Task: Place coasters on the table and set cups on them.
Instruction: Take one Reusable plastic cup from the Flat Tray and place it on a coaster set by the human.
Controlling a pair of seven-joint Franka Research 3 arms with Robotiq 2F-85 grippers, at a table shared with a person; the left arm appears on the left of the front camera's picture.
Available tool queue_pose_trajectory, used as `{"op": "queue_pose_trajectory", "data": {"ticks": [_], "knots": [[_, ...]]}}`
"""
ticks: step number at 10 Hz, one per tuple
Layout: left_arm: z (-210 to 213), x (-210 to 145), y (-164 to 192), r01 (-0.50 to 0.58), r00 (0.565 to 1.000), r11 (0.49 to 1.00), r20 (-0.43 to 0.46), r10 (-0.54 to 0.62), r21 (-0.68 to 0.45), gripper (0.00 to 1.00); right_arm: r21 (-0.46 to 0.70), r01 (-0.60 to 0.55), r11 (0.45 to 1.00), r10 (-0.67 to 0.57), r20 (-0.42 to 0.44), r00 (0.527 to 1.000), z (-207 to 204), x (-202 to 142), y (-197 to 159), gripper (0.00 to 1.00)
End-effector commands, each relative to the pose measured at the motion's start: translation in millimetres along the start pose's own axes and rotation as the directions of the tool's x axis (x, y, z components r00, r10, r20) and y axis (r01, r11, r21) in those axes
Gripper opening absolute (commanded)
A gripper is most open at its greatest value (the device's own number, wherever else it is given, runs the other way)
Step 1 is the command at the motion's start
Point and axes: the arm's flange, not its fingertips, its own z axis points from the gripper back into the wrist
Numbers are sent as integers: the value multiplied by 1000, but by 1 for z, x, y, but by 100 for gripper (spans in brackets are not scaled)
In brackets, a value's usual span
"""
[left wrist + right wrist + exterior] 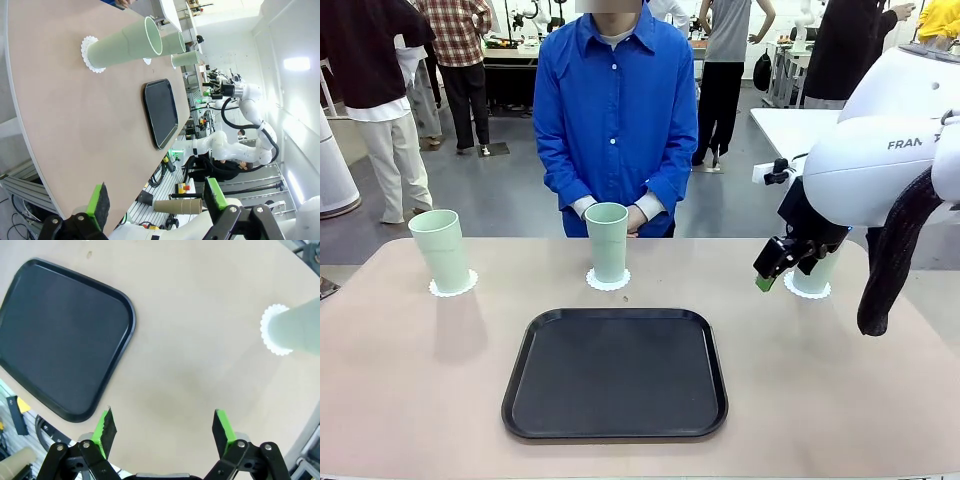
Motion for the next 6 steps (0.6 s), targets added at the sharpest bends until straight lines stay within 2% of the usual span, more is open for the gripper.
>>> {"op": "queue_pose_trajectory", "data": {"ticks": [1, 2, 3, 4, 6], "knots": [[1, -1, -3, 0, 1000, 1000, 2, 0, 5, 100, 157, 100, 982, -100, -9, 995, 5, 4, -25, 100], [1, -1, -3, 0, 1000, 1000, 2, 0, 5, 100, 363, 165, 917, -167, -26, 986, 18, -4, -59, 100], [1, -1, -3, 0, 1000, 1000, 2, 0, 5, 100, 541, 226, 810, -256, -20, 966, 38, -20, -101, 100], [1, -1, -3, 0, 1000, 1000, 2, 0, 5, 100, 656, 263, 708, -328, -24, 944, 52, -35, -133, 100], [1, -1, -3, 0, 1000, 1000, 2, 0, 5, 100, 721, 323, 613, -436, -33, 899, 60, -70, -184, 100]]}}
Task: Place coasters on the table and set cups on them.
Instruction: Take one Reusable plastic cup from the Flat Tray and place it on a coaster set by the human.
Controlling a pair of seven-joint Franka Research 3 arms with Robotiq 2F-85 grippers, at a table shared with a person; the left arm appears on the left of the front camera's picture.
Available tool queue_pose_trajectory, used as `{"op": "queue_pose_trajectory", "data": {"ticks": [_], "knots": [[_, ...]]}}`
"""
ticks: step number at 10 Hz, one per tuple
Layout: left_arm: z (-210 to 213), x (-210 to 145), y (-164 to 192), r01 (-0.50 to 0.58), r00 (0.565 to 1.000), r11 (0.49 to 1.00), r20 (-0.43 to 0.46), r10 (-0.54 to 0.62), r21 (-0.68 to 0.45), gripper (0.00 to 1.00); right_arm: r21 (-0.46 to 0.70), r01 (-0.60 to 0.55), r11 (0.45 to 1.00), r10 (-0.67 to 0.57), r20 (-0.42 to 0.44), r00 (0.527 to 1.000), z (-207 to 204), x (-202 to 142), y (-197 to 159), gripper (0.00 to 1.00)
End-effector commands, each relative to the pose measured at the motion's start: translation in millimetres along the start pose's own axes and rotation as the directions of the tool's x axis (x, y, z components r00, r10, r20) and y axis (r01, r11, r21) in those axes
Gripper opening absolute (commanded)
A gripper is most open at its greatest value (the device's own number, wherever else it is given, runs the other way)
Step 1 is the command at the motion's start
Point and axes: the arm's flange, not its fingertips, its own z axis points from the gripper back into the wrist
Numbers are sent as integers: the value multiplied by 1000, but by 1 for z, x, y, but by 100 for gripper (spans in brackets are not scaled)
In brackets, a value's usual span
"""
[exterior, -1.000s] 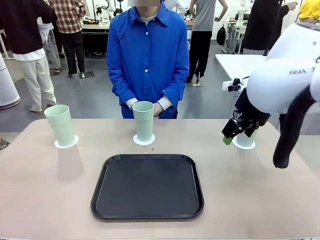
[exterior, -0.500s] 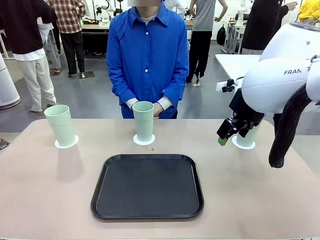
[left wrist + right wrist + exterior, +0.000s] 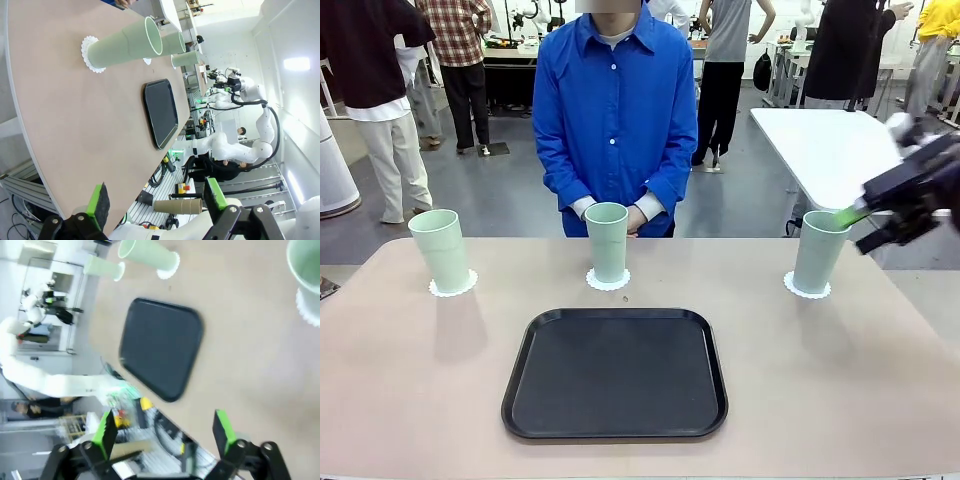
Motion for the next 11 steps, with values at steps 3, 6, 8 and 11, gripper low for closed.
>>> {"op": "queue_pose_trajectory", "data": {"ticks": [3, 6, 8, 11], "knots": [[0, 0, -3, 0, 1000, 1000, 1, 0, 5, 100, 234, 187, 954, -205, 55, 977, 42, -21, -87, 100], [0, 0, -3, 0, 1000, 1000, 1, 0, 5, 100, 355, 196, 914, -256, 129, 958, 60, -56, -140, 100], [0, 0, -3, 0, 1000, 1000, 1, 0, 5, 100, 395, 188, 899, -276, 180, 944, 69, -78, -158, 100], [0, 0, -3, 0, 1000, 1000, 1, 0, 5, 100, 441, 163, 883, -273, 200, 941, 74, -88, -168, 100]]}}
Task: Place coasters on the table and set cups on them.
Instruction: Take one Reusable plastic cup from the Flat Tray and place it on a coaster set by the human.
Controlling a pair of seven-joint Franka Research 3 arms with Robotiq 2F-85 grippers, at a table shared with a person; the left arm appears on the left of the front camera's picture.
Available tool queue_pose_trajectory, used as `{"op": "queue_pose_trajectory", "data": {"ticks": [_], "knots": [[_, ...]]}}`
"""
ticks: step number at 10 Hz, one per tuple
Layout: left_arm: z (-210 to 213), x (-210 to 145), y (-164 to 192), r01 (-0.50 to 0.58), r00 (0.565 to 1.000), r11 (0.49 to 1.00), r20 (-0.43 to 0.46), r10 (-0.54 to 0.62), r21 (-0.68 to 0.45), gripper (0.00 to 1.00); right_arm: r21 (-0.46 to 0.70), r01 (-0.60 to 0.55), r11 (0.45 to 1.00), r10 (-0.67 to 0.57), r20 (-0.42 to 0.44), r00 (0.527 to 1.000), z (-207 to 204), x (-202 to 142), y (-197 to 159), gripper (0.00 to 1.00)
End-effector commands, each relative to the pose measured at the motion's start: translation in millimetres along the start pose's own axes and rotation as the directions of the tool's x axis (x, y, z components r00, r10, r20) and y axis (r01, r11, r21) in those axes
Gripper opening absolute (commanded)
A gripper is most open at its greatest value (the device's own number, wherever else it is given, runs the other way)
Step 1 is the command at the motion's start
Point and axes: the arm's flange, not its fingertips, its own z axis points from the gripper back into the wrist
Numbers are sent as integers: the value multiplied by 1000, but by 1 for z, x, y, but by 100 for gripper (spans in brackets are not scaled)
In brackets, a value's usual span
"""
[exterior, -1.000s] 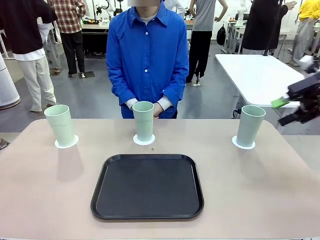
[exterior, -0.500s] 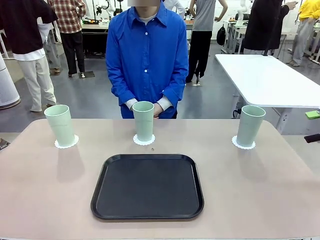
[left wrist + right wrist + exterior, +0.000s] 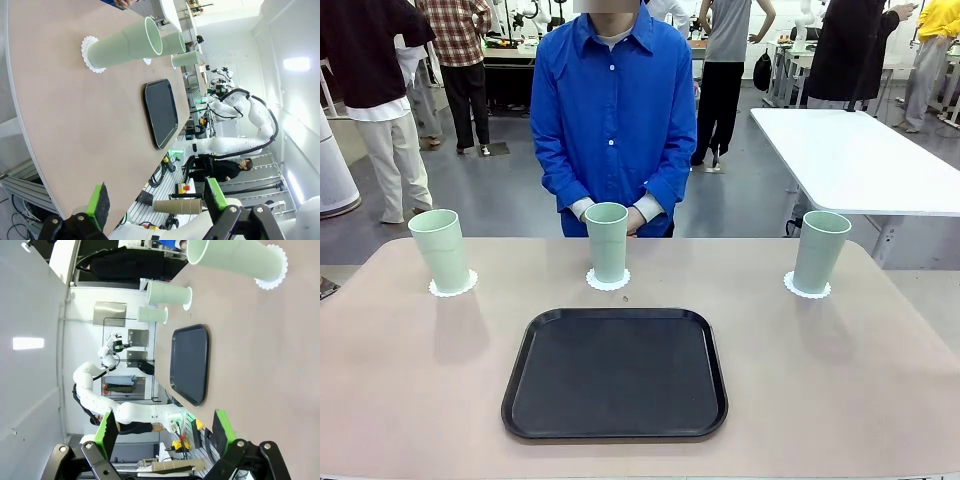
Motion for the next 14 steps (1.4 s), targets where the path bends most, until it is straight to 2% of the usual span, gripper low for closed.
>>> {"op": "queue_pose_trajectory", "data": {"ticks": [1, 14], "knots": [[0, 0, -3, 0, 1000, 1000, 1, 0, 5, 100, -18, 4, 1000, -4, -3, 1000, -2, 2, 2, 100], [0, 0, -3, 0, 1000, 1000, 1, 0, 5, 100, -18, 4, 1000, -4, -3, 1000, -2, 2, 2, 100]]}}
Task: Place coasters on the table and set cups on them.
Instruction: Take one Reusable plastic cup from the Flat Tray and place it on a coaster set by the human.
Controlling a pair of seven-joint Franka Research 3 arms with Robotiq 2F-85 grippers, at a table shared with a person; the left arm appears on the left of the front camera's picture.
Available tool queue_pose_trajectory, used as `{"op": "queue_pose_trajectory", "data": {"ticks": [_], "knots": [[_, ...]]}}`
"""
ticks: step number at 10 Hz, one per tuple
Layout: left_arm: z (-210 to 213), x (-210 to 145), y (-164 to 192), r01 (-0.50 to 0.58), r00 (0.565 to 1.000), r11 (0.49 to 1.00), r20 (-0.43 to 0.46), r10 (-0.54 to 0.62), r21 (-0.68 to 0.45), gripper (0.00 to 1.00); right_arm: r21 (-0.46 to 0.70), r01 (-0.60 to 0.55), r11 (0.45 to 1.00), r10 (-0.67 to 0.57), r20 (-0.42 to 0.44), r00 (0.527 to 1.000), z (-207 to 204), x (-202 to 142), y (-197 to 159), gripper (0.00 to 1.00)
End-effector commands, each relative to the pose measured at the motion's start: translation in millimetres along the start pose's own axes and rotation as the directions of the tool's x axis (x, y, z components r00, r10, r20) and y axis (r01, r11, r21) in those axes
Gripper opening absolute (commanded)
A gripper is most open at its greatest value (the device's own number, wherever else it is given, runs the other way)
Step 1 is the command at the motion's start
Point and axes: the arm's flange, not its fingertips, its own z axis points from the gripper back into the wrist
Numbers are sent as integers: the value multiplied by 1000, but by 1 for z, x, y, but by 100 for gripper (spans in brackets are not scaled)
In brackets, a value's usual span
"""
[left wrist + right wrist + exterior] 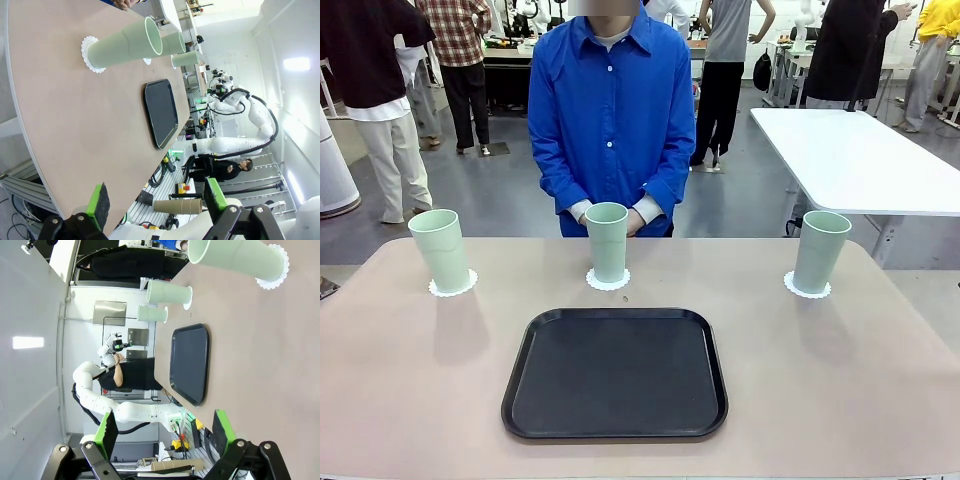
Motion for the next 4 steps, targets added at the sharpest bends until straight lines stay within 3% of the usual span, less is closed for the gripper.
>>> {"op": "queue_pose_trajectory", "data": {"ticks": [1, 4], "knots": [[0, -1, -3, 0, 1000, 1000, 1, 0, 5, 100, -11, 5, 1000, -5, 3, 1000, 1, 1, 2, 100], [0, -1, -3, 0, 1000, 1000, 1, 0, 5, 100, -11, 5, 1000, -5, 3, 1000, 1, 1, 2, 100]]}}
